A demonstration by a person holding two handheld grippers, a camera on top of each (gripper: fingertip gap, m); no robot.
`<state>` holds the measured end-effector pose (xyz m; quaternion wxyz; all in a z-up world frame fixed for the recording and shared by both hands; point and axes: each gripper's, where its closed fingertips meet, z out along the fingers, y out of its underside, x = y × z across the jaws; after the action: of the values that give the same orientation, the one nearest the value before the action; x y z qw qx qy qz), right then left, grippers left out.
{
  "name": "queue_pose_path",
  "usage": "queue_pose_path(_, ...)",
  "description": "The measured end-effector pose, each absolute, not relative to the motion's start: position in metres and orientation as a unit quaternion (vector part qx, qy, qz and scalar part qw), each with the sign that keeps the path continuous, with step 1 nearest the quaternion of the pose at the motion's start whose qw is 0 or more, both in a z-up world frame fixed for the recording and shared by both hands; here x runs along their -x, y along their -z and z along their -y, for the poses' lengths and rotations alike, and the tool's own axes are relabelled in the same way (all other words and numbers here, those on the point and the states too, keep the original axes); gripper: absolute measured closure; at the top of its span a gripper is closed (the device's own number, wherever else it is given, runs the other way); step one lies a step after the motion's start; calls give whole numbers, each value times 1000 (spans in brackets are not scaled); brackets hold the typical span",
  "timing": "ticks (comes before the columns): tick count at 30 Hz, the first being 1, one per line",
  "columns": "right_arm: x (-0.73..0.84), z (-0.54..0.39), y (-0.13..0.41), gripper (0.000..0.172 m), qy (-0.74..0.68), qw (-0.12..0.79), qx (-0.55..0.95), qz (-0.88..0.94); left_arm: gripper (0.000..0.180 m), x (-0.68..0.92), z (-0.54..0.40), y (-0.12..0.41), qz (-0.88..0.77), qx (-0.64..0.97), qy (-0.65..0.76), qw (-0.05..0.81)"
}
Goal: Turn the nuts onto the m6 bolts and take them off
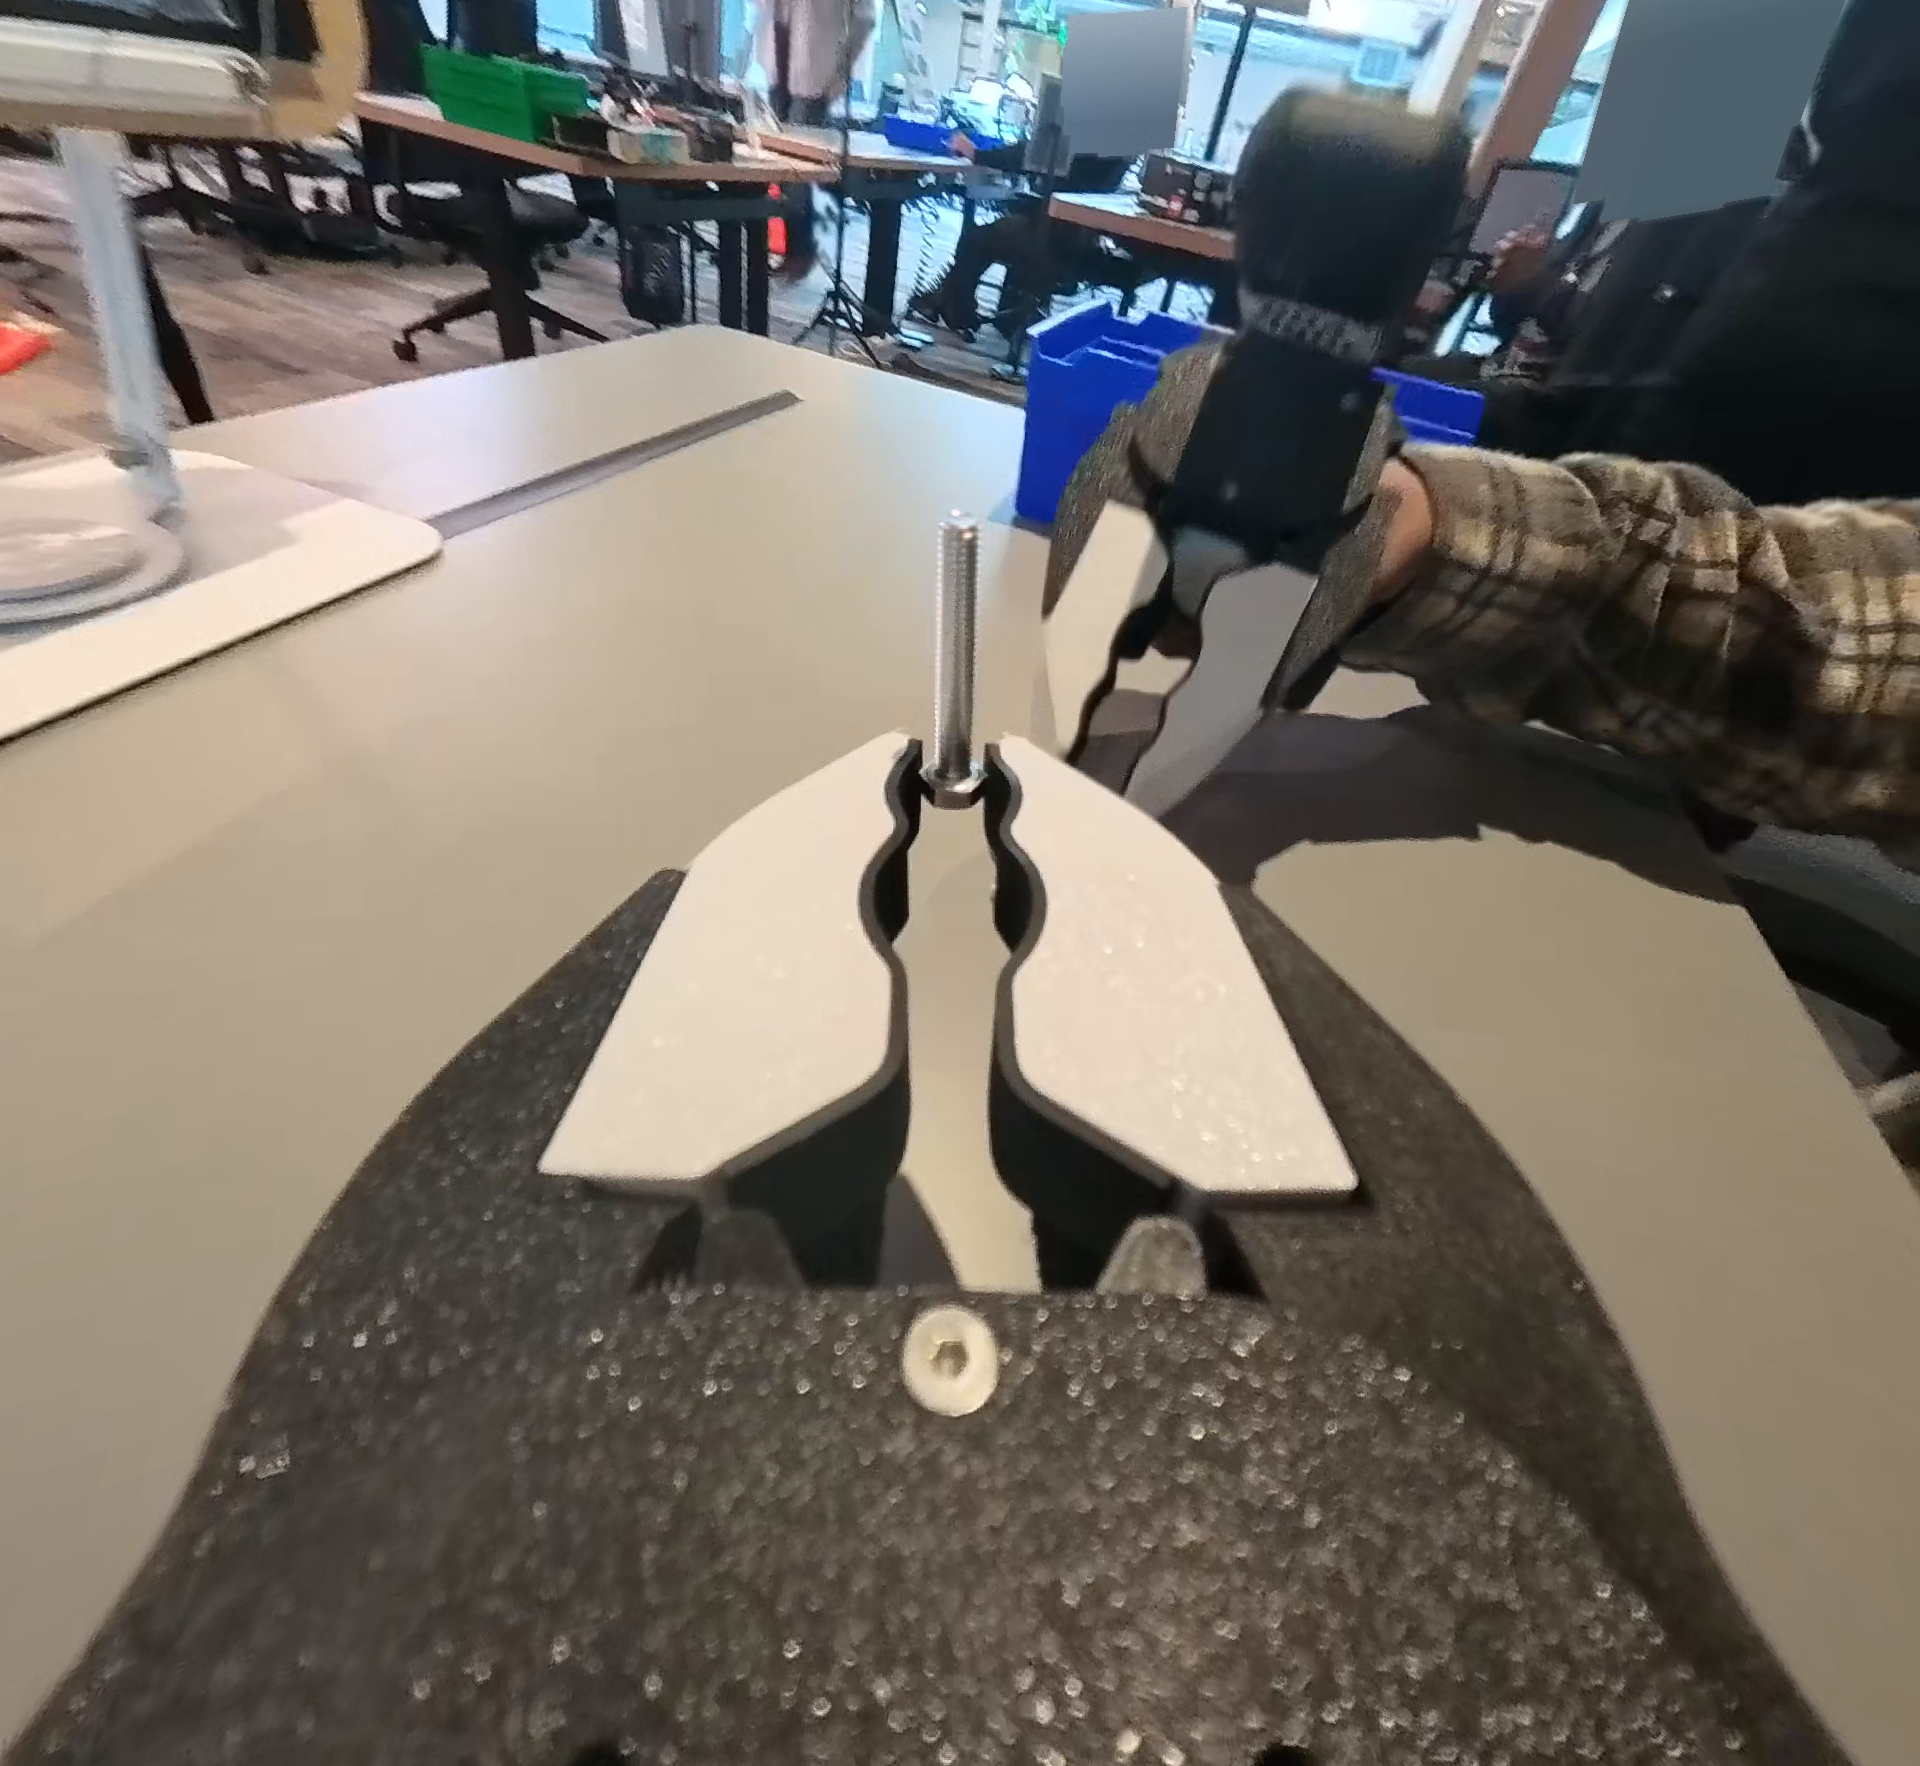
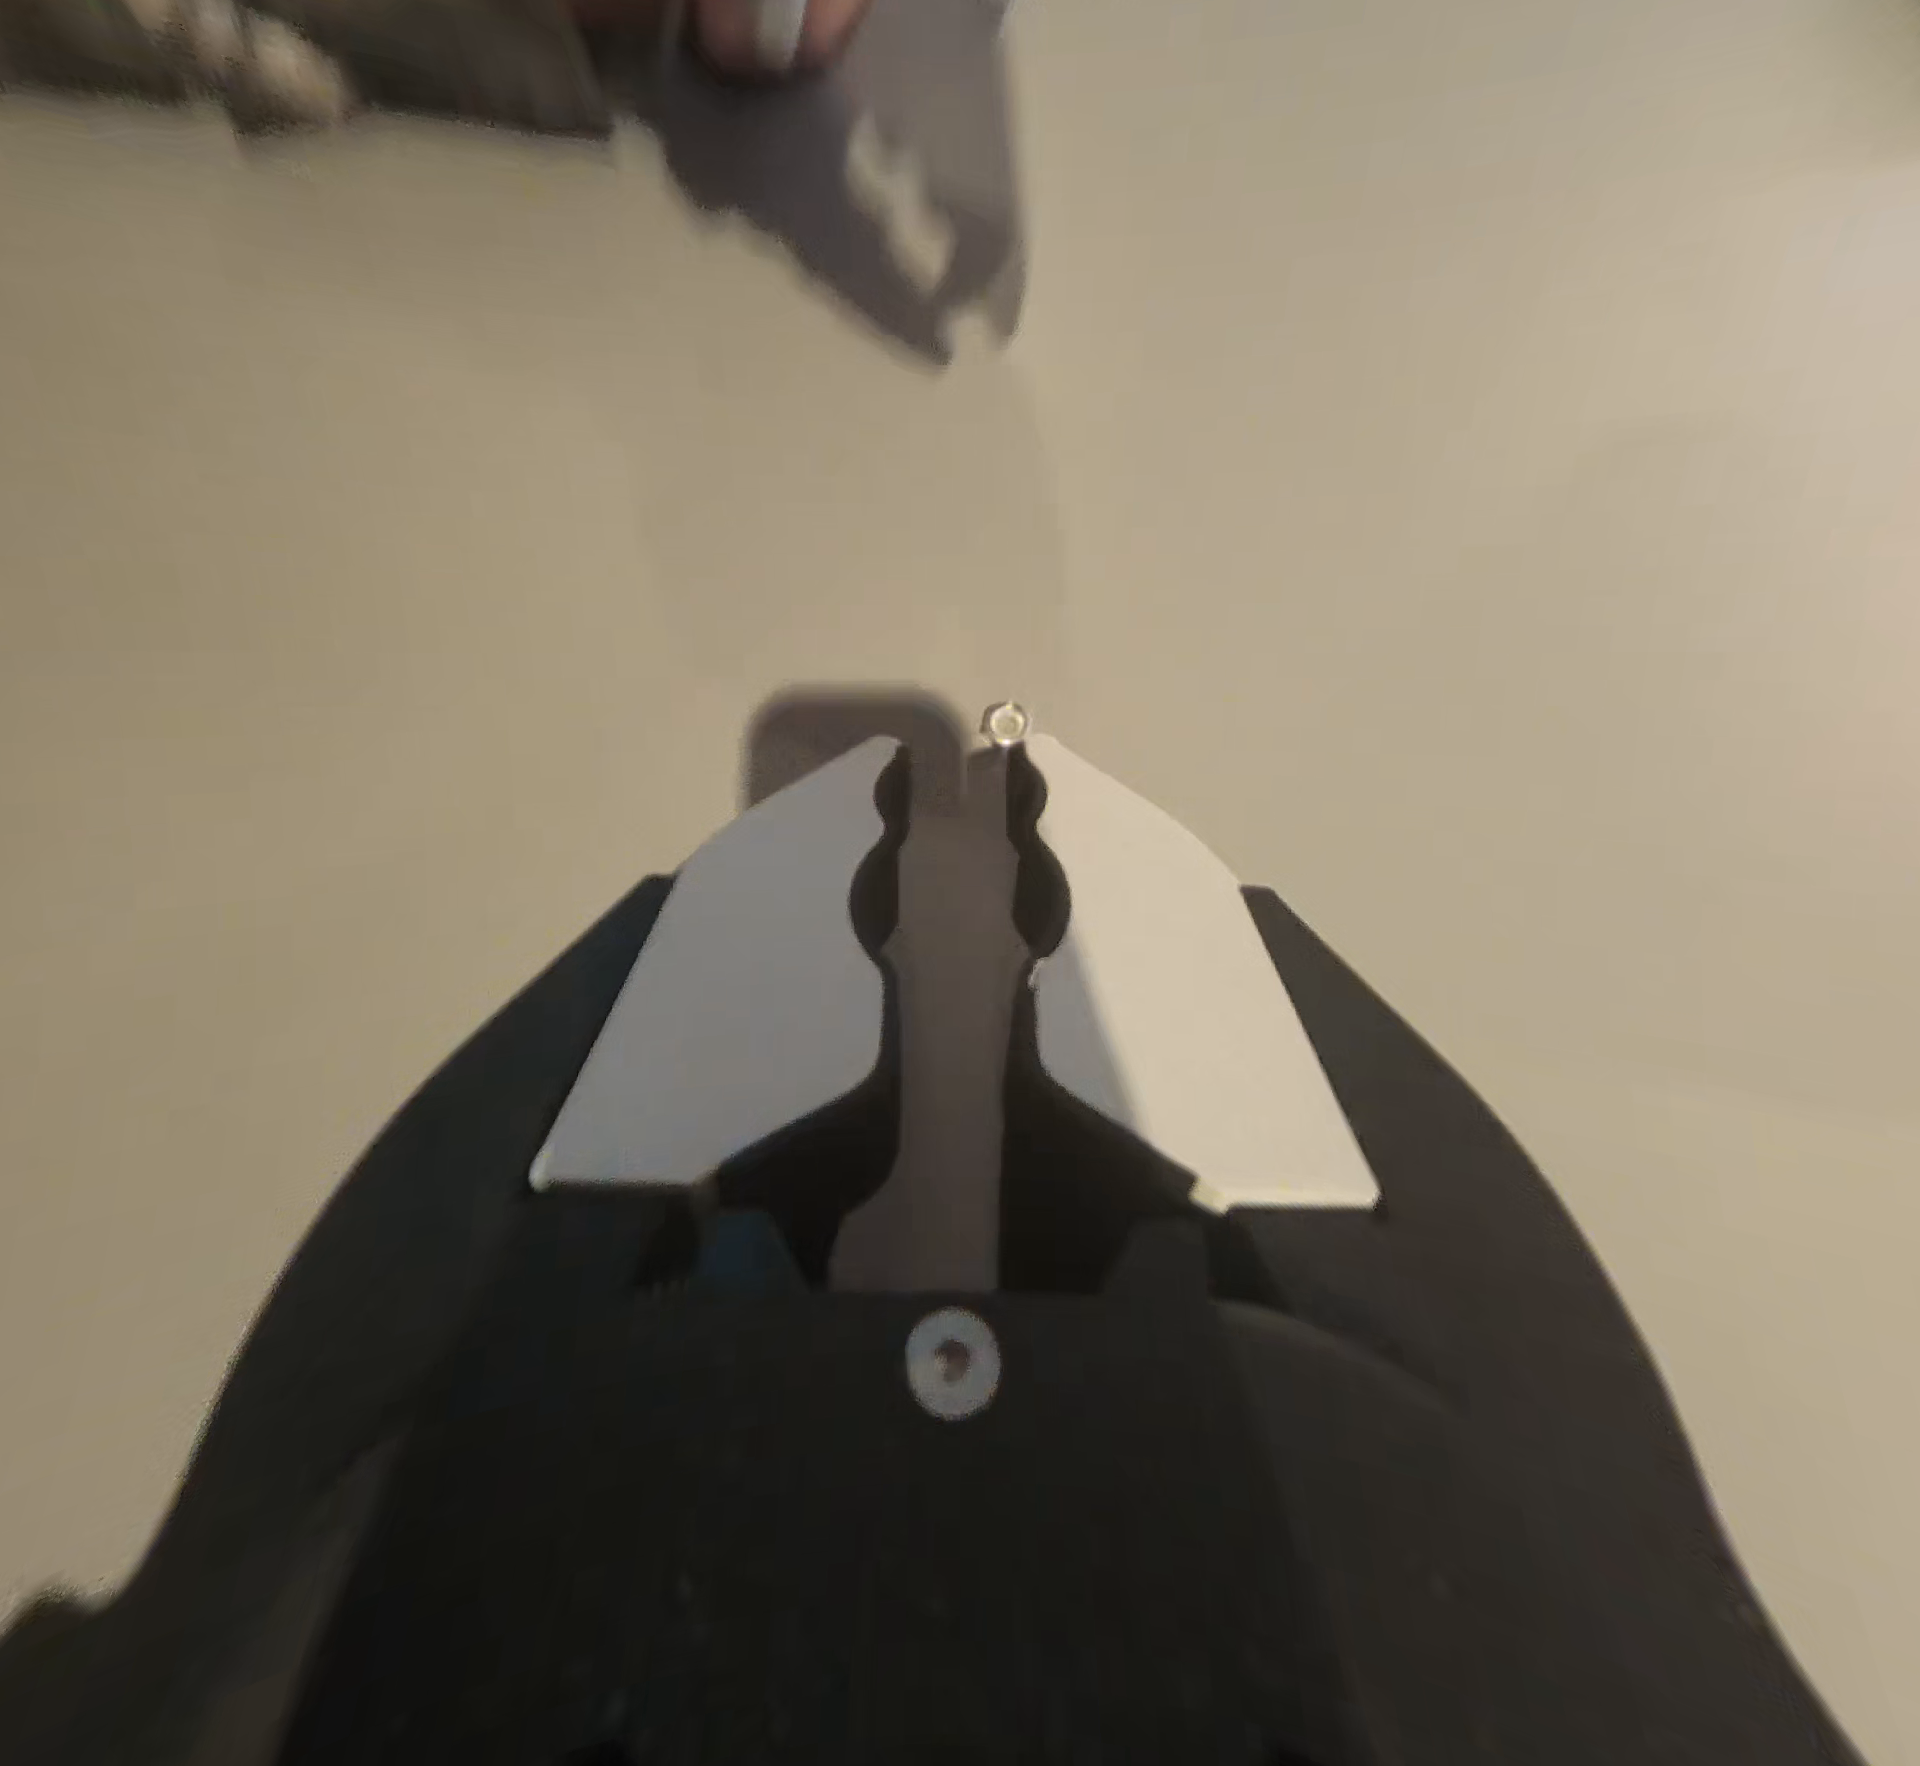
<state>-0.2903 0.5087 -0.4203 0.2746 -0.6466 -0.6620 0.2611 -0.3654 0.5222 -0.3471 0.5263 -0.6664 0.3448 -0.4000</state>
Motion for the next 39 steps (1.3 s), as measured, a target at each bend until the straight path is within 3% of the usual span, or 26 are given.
queue_pose_path(10,305,-519,446,151,-238,232,646,687,170,373,-526,345,-338,663,399,536)
queue_pose_path(25,303,-513,452,161,-231,219,668,672,170,370,-525,347,-350,664,397,528)
queue_pose_path(39,251,-477,340,162,-267,318,684,599,170,335,-492,343,-387,643,414,515)
